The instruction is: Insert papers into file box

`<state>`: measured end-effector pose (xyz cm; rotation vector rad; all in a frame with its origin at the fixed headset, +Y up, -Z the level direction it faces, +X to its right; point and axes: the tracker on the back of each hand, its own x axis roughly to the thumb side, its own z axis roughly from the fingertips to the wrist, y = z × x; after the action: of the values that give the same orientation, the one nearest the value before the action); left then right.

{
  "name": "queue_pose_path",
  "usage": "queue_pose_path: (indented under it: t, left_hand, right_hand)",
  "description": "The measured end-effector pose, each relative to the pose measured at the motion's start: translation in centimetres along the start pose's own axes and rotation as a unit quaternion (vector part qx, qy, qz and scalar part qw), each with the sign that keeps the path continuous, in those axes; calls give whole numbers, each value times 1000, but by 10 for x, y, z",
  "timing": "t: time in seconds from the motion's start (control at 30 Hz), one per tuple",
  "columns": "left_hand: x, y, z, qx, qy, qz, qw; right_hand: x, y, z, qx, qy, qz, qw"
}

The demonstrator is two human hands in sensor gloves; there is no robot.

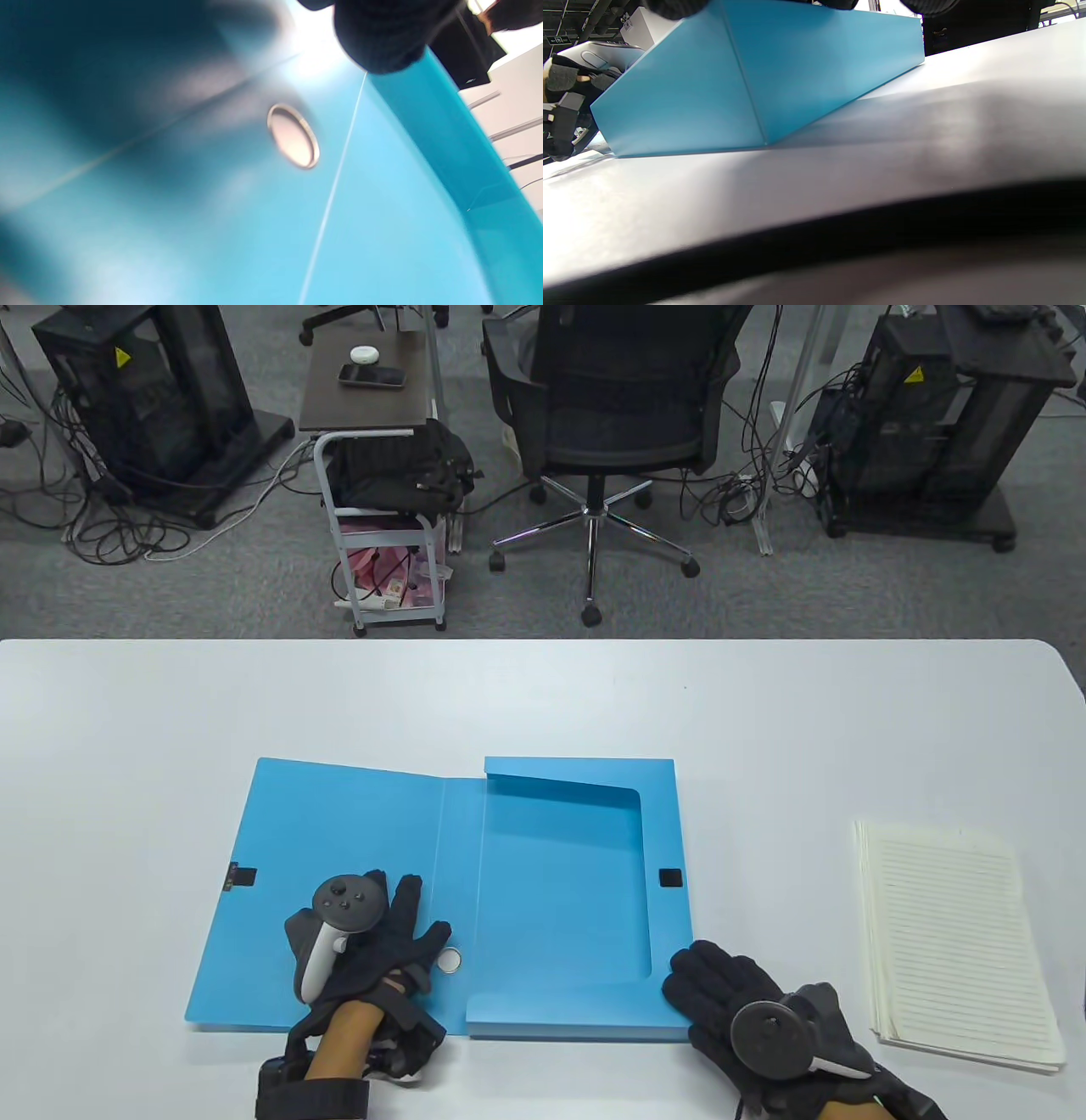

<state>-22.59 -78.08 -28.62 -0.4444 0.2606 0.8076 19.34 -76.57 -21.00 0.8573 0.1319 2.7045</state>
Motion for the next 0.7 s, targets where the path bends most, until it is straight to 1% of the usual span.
queue_pose_path:
  t: [0.07,0.13,0.23,0.3,0.33,0.4,0.47,0.53,0.63,0.7]
  left_hand:
    - [2,4,5,20,-26,28,999]
    - [8,9,14,61,-71,80,992]
    - [19,13,26,80,-140,126,979]
    - [32,11,37,71,-205,152,964]
    - [39,10,42,68,-236,150,958]
    - [47,6,48,73,-269,128,952]
    - [55,-4,54,52,-309,119,942]
    - [63,-13,59,39,-333,110,936]
    - [70,-26,61,14,-347,83,934]
    - [72,-31,61,7,-348,69,935]
  right_hand:
    - [0,0,0,0,-1,-1,1000]
    - [0,0,0,-1,-1,-1,1000]
    - [0,0,0,-1,-1,0,1000]
    - [0,0,0,-1,-3,-1,1000]
    - [0,0,0,-1,-3,0,1000]
    - [0,0,0,-2,-3,1,1000]
    - [0,0,0,-1,-4,3,1000]
    - [0,0,0,-1,-5,5,1000]
    - [1,0,0,-1,-5,4,1000]
    - [2,-3,2,15,-6,-11,1000]
